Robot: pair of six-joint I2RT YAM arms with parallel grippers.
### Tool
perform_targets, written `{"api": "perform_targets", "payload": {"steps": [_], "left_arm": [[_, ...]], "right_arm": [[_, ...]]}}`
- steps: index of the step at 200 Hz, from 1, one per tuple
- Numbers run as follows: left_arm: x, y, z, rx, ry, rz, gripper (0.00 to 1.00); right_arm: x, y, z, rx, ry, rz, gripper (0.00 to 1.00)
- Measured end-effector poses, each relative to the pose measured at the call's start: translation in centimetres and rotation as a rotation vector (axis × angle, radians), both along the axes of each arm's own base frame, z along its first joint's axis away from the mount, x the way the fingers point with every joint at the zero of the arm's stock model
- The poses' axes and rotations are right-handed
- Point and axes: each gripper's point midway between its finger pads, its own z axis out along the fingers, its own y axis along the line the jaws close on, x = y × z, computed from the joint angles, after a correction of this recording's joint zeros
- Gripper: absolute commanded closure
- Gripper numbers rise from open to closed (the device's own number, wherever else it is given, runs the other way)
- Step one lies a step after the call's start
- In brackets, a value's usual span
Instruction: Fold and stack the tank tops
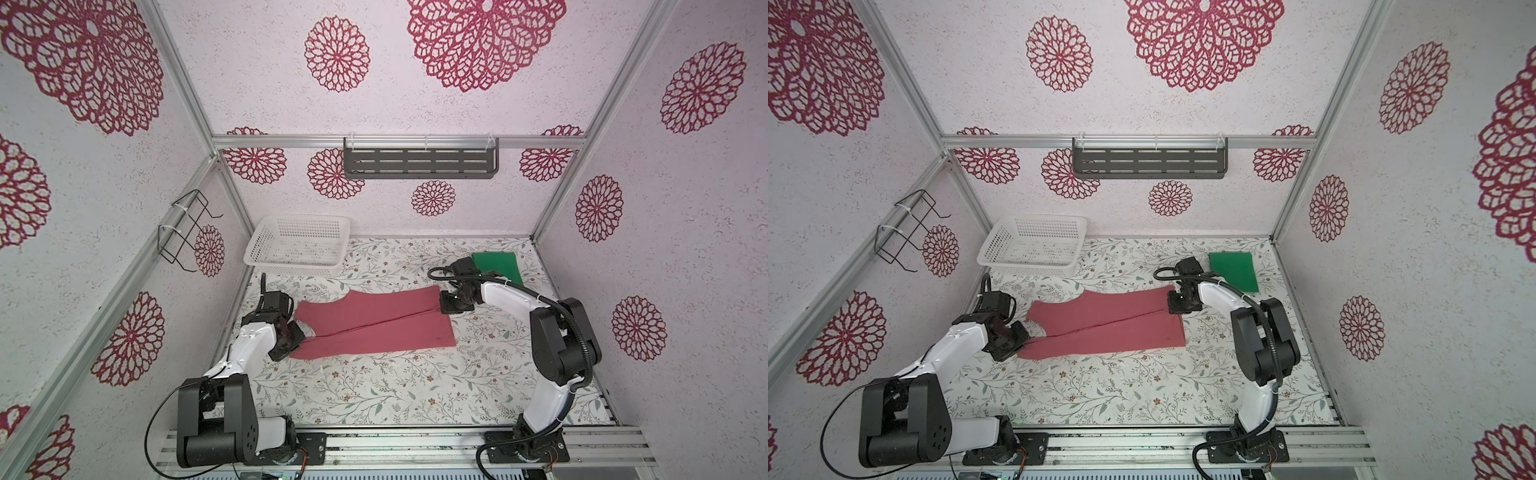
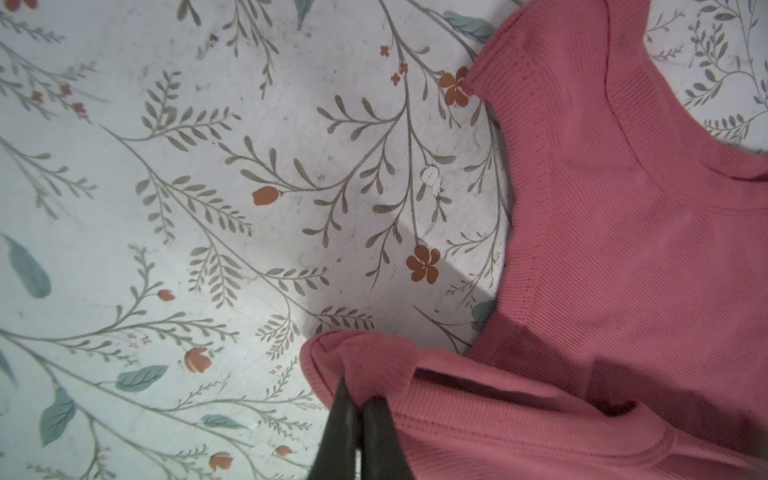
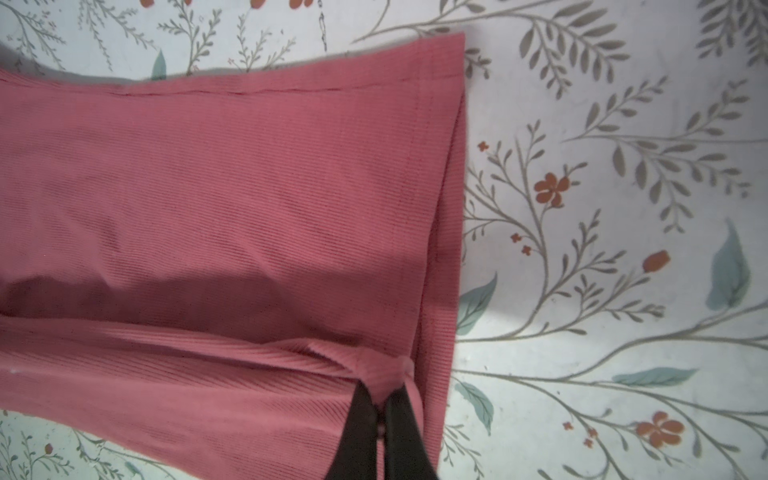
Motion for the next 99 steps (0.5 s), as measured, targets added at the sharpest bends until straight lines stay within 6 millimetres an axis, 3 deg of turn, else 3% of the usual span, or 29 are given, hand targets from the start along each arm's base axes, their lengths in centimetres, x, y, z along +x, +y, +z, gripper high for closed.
{"api": "perform_targets", "payload": {"steps": [13,48,72,99], "left_arm": [[0.0,0.0,0.0,0.0,0.0,0.005,0.72],[-0.9,0.6,0.0,0.028,0.026,0.025,0.45],[-1.9,1.3,2.3,0.079,0.008,0.037,0.4],[-1.1,1.9,7.8,0.137,-0.123,0.044,0.41]], "right_arm": [[0.0,0.0,0.0,0.0,0.0,0.002,0.84],[0.1,-0.3,0.0,-0.019,-0.007,0.007,0.64],[-0.2,-1.2,0.7,-0.05,-0.013,-0.006,0.62],[-1.1,-1.2,4.1,-0.026,-0.077,-0.025,0.64]]}}
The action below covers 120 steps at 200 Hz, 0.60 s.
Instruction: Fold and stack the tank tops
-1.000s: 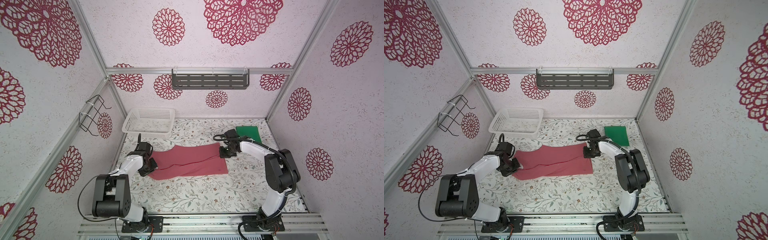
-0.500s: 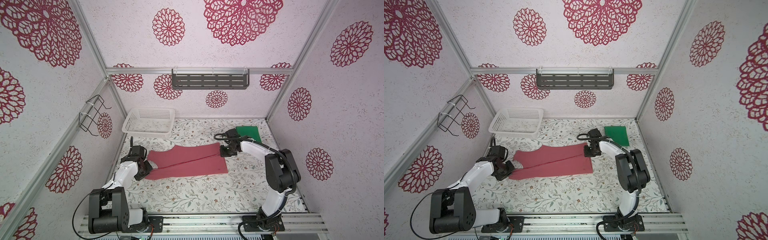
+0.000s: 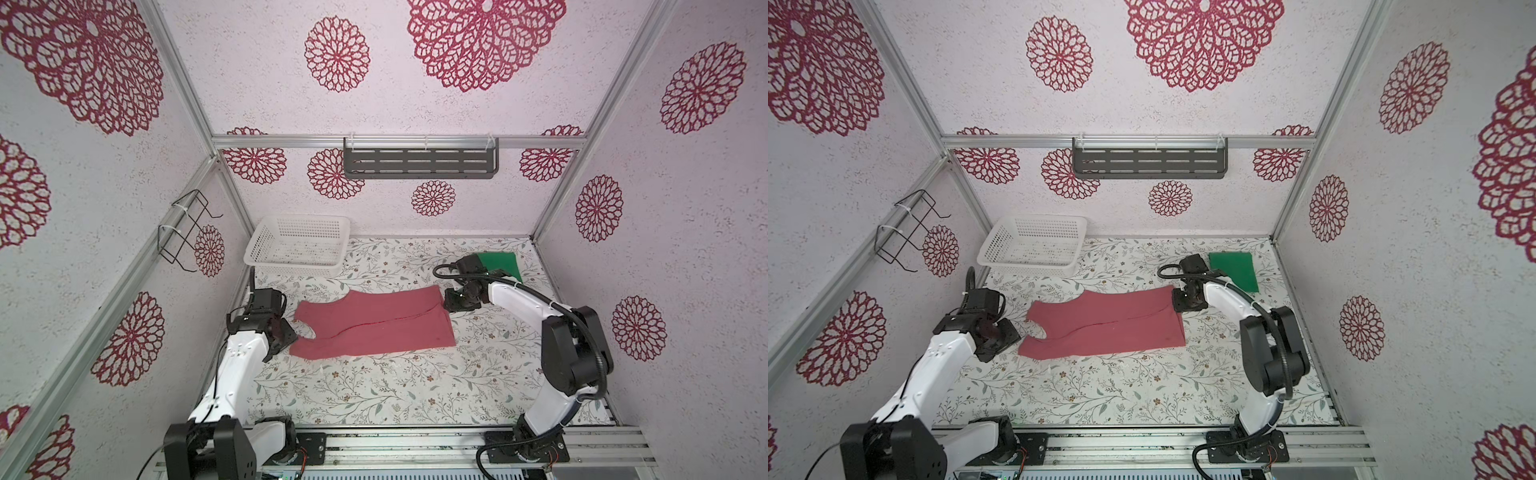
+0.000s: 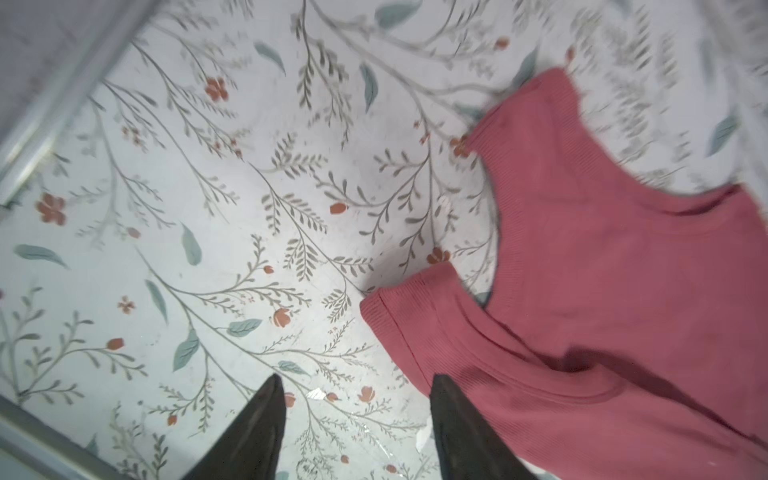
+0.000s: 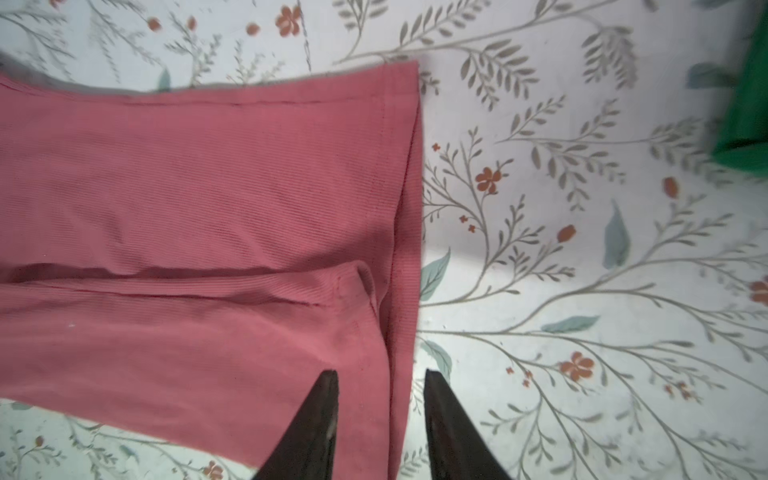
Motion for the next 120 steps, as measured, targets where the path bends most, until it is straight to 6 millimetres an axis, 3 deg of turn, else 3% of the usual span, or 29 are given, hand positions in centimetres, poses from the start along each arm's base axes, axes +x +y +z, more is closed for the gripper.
{"api": "perform_targets", "payload": {"steps": [15,34,47,67,90,120], "left_arm": [[0.8,-0.8,1.8,0.011,-0.046,-0.025,0.41],[1.9,-3.5,1.3,-0.017,-0.053,-0.087,0.42],[2.7,-5.5,-0.4,-0.059,-0.039,-0.123,0.42],[3.3,-7.0,-3.7,-0.112,-0.005,-0.125,0.43],[2.8,-7.1,-6.9,-0.137,0.012,-0.083,0.44],[0.5,-5.8,-10.2,-0.145,0.026,0.018,0.45]], "right_arm": [[-1.3,1.2,1.3,0.029,-0.025,0.011,0.66],[-3.3,3.5,0.7,0.062,-0.011,0.038,0.68],[-4.6,4.8,-1.1,0.079,0.034,0.049,0.7],[-6.0,4.5,-4.1,0.075,0.105,0.003,0.73],[-7.2,3.4,-6.1,0.074,0.153,-0.058,0.75],[-8.2,2.4,-8.0,0.082,0.179,-0.13,0.76]]}}
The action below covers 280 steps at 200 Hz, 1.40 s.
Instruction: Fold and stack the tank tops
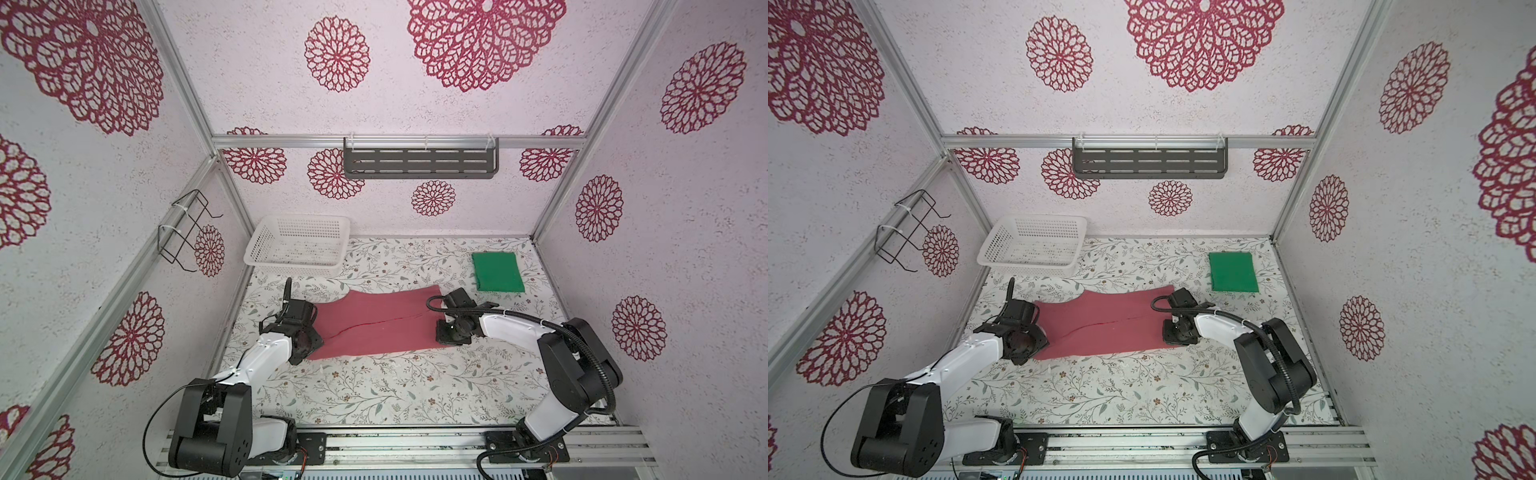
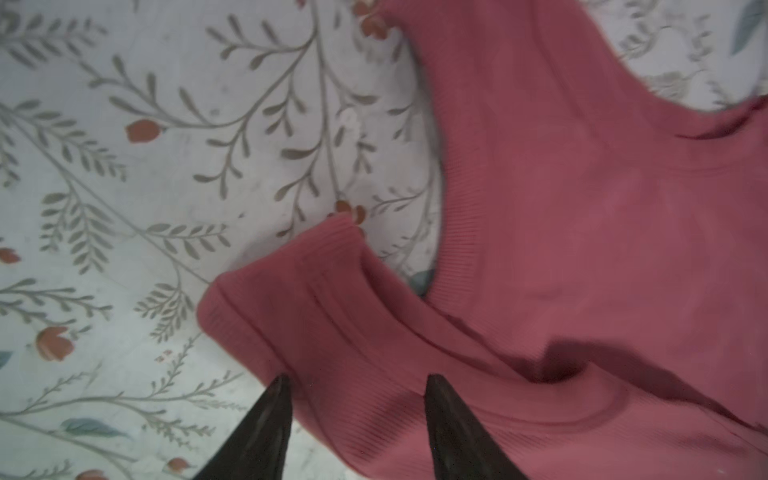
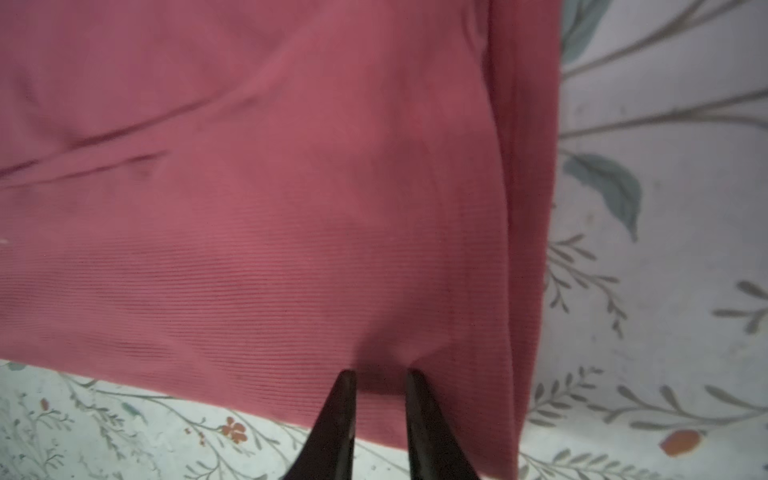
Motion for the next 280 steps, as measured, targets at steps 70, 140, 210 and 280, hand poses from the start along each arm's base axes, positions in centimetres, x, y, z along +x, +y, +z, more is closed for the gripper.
{"api": "perform_targets", "payload": {"steps": [70,140,210,280], "left_arm": [[-2.9,3.7,0.2,0.0,-0.084,0.188,0.44],[0.5,5.3,9.7,0.13,-0.189,0.107,0.39],[13.7,-5.8,16.8,0.105,-0.26,-0.439,0.37],[20.9,-14.4,8.7,0.029,-0.163,-0.834,0.4]], "right_arm": [[-1.4,-1.3,-0.2,0.059,-0.043,-0.089,0.73],[-1.6,-3.6,4.6,-0.045,-0.062,-0.058,0.39],[7.9,-5.1,13.1,-0.103,-0.347,0.142,0.44],[12.5,-3.1,9.6,-0.088,-0.37,0.456,0.58]]}}
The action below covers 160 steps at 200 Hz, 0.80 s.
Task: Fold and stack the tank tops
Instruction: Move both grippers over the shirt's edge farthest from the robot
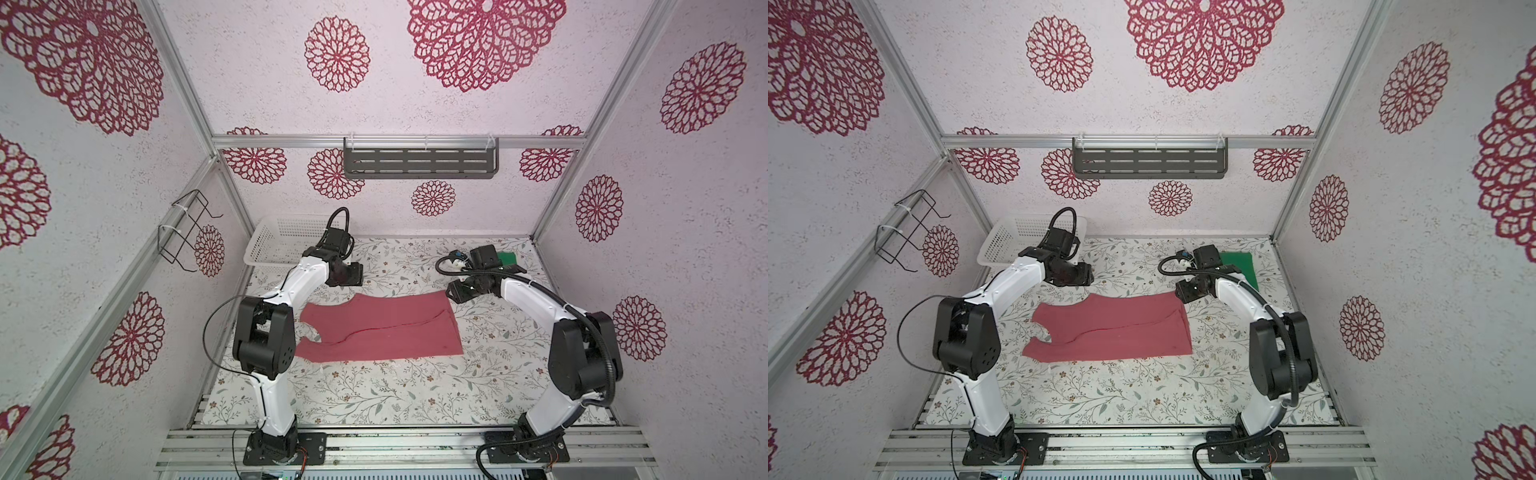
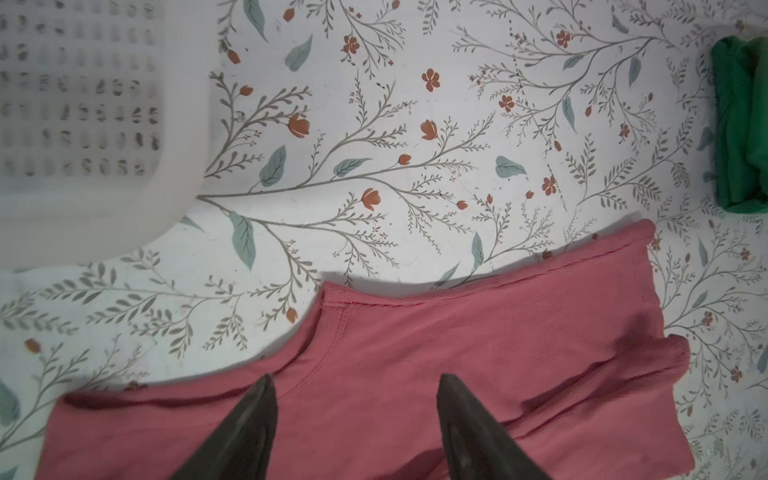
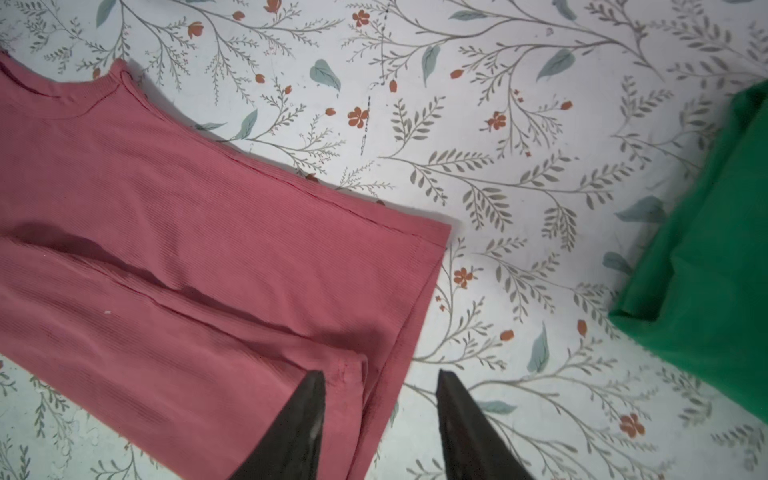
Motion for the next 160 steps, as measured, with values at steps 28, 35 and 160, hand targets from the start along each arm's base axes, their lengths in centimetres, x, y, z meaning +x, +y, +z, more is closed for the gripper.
{"api": "perform_targets", "payload": {"steps": [28,35,160], "left_arm": [[1.5,-0.6,-2.6,0.017,0.025,-0.036,0.44],[1.6,-0.6,-3.3,0.022,0.037,-0.039,0.43],[1.0,-1.1,-9.6,0.092,0.145,-0.054,0.59]], "right_arm": [[2.1,0.4,-1.3,0.005,0.0,0.031,0.6],[2.7,0.4,-1.6,0.002,-0.001,0.034,0.6],[5.8,-0.3,-3.7,0.014,-0.003,0.01,0.61]]}}
